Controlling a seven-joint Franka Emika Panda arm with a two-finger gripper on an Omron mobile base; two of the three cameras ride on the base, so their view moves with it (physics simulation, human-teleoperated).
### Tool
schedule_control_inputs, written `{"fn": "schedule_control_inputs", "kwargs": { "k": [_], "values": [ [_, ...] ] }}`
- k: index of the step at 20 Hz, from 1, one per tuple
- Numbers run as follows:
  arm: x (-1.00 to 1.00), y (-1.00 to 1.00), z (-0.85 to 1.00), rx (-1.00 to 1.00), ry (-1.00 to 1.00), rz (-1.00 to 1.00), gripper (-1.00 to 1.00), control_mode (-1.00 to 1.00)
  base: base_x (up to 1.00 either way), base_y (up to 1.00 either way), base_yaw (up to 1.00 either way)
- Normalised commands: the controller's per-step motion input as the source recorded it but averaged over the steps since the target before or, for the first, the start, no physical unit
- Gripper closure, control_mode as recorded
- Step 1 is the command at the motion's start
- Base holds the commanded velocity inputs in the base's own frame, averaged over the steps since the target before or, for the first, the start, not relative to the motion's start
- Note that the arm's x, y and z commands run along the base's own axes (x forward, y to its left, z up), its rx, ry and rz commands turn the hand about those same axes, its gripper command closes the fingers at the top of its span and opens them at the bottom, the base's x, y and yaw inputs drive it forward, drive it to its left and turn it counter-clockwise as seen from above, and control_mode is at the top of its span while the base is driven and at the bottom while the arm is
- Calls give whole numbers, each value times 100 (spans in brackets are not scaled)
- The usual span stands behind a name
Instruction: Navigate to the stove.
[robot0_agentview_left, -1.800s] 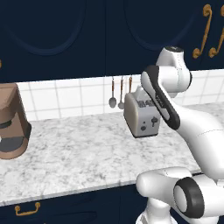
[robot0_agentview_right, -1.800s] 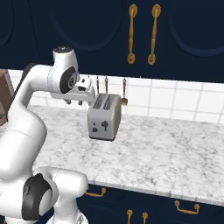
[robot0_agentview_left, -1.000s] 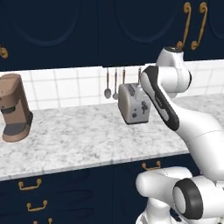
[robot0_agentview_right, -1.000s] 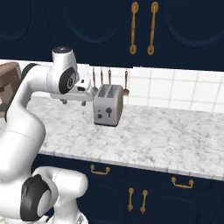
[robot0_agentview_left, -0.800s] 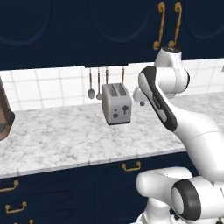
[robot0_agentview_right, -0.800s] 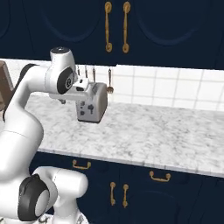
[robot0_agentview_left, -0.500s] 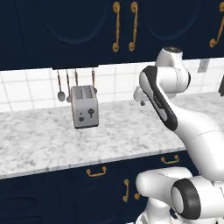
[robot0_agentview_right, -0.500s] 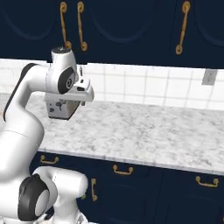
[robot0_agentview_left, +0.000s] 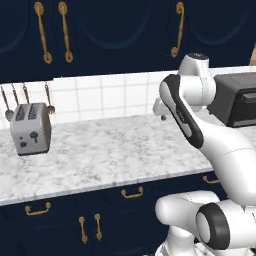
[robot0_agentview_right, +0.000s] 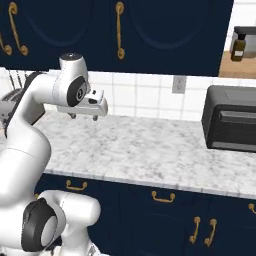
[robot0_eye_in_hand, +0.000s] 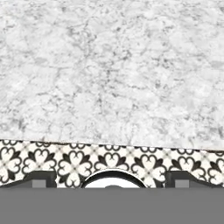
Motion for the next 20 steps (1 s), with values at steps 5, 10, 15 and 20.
{"fn": "schedule_control_inputs", "kwargs": {
  "k": [5, 10, 15, 20],
  "values": [
    [0, 0, 0, 0, 0, 0, -100, 100, -1, -100, 0],
    [0, 0, 0, 0, 0, 0, -100, 100, 0, -100, 0],
    [0, 0, 0, 0, 0, 0, -100, 100, 0, -100, 0],
    [0, 0, 0, 0, 0, 0, -100, 100, 0, -100, 0]
  ]
}}
